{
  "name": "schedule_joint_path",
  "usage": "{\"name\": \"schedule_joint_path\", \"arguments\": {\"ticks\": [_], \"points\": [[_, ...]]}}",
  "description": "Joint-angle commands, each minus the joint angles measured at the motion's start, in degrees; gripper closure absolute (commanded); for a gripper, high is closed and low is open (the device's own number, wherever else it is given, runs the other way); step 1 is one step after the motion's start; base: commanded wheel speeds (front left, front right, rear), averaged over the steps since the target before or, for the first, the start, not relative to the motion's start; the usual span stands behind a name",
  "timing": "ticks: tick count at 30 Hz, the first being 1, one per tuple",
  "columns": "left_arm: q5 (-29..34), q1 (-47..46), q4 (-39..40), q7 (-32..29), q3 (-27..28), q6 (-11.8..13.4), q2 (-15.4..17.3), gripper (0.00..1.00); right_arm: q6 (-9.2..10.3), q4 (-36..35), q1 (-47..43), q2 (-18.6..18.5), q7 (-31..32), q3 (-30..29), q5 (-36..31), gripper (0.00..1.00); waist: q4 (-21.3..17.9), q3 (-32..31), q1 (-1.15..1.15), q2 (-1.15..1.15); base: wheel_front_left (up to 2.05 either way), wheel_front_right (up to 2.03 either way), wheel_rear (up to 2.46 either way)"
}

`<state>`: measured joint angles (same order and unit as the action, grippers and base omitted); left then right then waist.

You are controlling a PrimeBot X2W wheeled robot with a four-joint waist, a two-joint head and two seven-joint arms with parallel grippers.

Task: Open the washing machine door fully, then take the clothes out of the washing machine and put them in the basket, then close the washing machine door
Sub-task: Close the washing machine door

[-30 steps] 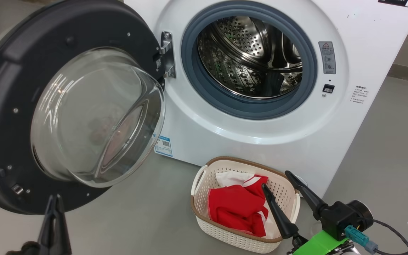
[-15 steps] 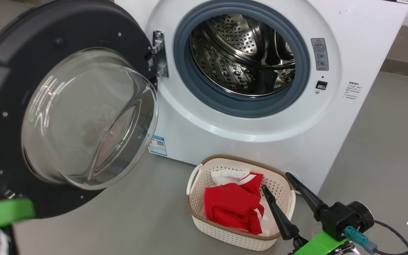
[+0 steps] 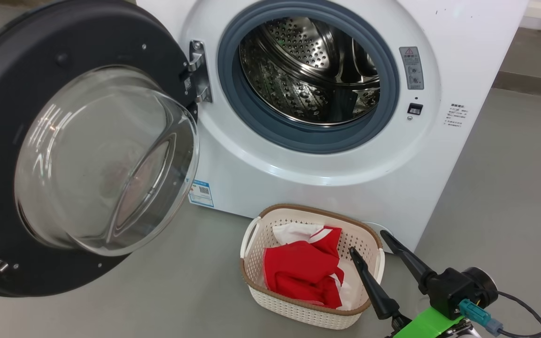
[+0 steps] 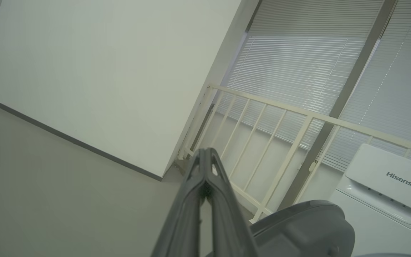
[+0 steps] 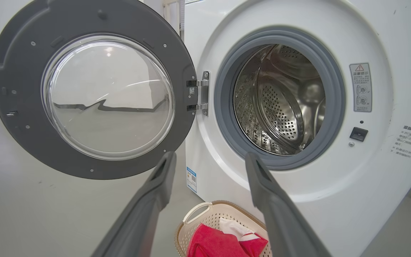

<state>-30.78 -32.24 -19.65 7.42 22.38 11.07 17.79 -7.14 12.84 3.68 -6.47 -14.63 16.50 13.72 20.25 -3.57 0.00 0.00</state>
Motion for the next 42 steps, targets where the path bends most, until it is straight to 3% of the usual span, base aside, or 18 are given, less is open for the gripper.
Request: {"name": "schedule_joint_path", "arguments": {"ticks": [1,7,13,18,30,42], "points": [[-1.64,-4.01,-2.15,-2.02,2.01,-0.75,3.83,1.0,-0.35,-1.35,2.32,-0.47,-0.37,1.14,0.51,0.0,-0.04,0.14,0.0,0.0,0.0,0.0,0.0],[-7.72,-10.12,-14.54,-9.49,4.12,-1.82,5.52,1.0,-0.35,-1.16,2.66,-0.65,-0.37,1.41,0.37,0.0,-0.18,0.45,0.0,0.0,0.0,0.0,0.0],[-13.82,-14.12,-22.45,-17.91,5.29,-4.08,4.59,1.0,-0.35,-0.95,2.98,-0.87,-0.37,1.72,0.49,0.0,-0.49,0.67,0.0,0.0,0.0,0.0,0.0],[-15.39,-15.18,-26.35,-21.94,5.02,-5.03,5.17,1.0,-0.35,-0.8,3.03,-0.9,-0.37,2.15,0.65,0.0,-1.25,0.74,0.0,0.0,0.0,0.0,0.0],[-17.93,-15.03,-29.56,-29.99,4.27,-7.46,6.34,1.0,-0.35,-0.88,2.25,-1.14,-0.37,1.63,0.75,0.0,-2.25,0.5,0.0,0.0,0.0,0.0,0.0],[-20.02,-11.78,-25.78,-37.21,2.97,-10.53,5.65,1.0,-0.35,-0.98,1.68,-0.12,-0.37,1.46,0.87,0.0,-1.46,0.47,0.0,0.0,0.0,0.0,0.0]]}}
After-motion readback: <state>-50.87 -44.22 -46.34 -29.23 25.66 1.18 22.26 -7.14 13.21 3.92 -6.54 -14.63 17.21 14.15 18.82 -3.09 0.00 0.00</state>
